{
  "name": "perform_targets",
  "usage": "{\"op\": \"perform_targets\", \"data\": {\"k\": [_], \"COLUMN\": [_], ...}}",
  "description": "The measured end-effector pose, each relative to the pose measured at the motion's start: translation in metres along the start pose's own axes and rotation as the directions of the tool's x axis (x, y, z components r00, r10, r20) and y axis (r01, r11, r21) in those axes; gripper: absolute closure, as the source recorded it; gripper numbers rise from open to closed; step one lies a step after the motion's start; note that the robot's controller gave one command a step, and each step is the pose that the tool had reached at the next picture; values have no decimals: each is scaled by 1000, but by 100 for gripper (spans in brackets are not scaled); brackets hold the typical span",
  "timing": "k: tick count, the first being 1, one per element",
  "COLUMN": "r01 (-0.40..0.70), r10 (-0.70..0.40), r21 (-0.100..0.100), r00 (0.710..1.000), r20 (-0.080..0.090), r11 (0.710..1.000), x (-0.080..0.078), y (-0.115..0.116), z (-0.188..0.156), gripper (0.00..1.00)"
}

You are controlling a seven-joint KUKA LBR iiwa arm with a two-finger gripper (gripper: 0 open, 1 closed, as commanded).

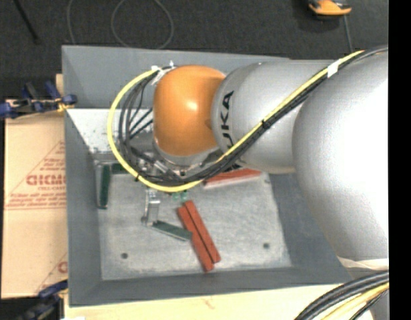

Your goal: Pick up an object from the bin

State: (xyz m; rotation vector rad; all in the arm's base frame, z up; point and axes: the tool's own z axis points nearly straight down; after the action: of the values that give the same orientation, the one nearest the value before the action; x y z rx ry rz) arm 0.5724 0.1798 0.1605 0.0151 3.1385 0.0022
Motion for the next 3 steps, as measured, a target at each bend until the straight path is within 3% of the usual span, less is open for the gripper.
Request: {"op": "perform_targets", "data": {"k": [1, 2, 3], "r01": [-44, 123, 466], "r10": [44, -123, -466], "r21": [5, 3, 2], "r00": [999, 992, 885], "r20": [-2, 2, 1], "r11": [999, 992, 885], "x": [-31, 44, 65], "y": [-97, -153, -149], "z": [43, 88, 89], "gripper": [0, 0, 0]}}
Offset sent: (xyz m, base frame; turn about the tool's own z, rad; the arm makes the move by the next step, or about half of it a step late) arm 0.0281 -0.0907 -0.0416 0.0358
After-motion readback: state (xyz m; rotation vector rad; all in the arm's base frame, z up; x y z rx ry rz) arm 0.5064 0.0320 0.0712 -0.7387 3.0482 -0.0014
